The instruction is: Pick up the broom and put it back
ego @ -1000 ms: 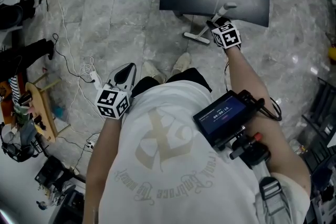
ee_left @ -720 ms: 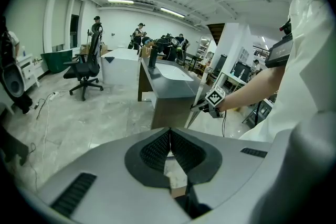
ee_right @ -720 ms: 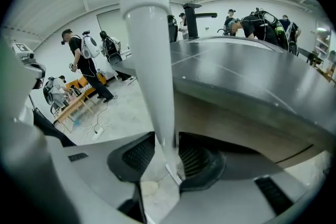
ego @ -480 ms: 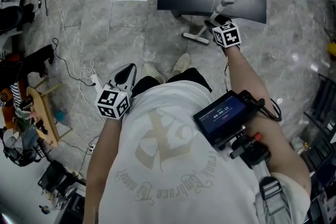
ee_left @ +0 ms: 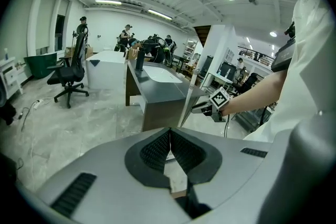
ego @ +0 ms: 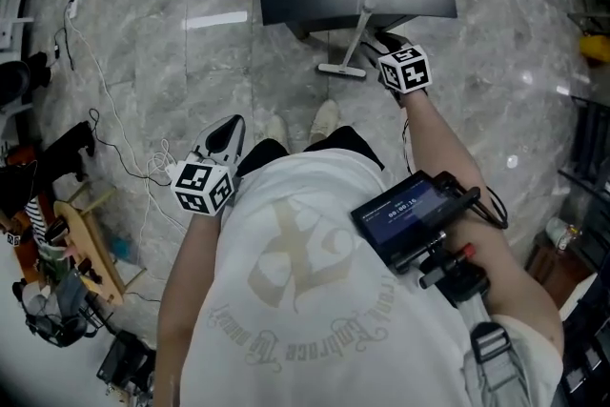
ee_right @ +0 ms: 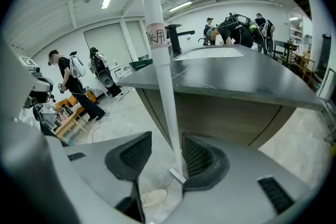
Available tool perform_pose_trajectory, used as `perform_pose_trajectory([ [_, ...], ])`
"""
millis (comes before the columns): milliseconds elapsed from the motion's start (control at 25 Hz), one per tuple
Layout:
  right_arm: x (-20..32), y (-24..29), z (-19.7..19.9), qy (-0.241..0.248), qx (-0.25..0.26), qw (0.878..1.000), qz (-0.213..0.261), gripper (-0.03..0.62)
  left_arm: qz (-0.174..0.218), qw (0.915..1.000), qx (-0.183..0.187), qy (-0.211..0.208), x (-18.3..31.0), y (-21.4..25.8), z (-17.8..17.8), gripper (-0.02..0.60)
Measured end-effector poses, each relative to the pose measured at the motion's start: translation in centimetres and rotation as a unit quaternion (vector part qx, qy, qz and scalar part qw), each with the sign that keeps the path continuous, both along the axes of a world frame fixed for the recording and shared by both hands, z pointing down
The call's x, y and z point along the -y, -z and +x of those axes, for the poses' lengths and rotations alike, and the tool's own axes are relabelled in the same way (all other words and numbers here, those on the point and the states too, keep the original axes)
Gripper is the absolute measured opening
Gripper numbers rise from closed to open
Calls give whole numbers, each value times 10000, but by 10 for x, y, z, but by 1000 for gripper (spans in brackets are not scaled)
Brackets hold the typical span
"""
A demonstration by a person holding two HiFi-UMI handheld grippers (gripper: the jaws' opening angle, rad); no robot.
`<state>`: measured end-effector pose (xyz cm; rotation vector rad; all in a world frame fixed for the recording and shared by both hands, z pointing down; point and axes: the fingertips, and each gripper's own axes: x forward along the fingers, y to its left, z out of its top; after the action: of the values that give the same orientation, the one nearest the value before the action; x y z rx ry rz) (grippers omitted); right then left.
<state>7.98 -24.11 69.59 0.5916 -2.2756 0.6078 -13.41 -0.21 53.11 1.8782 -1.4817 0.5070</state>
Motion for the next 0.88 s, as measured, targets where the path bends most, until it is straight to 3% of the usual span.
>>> perform_pose_trajectory([
  [160, -17, 19, 7, -259, 74, 9996, 86, 159, 44, 9997, -148, -191, -1, 0, 0, 14],
  [440, -42, 64, 10, -737, 344, 9959, 406, 38, 298, 9979, -305, -483, 6, 5, -13, 14],
  [680, -64, 113, -5, -773, 443, 9918, 915, 18, 509, 9937, -495, -865, 17, 9, -13, 14],
  [880, -90, 162, -26, -740, 846, 9858, 1244, 17, 614, 9905, -560, -1099, 21, 14, -13, 14],
])
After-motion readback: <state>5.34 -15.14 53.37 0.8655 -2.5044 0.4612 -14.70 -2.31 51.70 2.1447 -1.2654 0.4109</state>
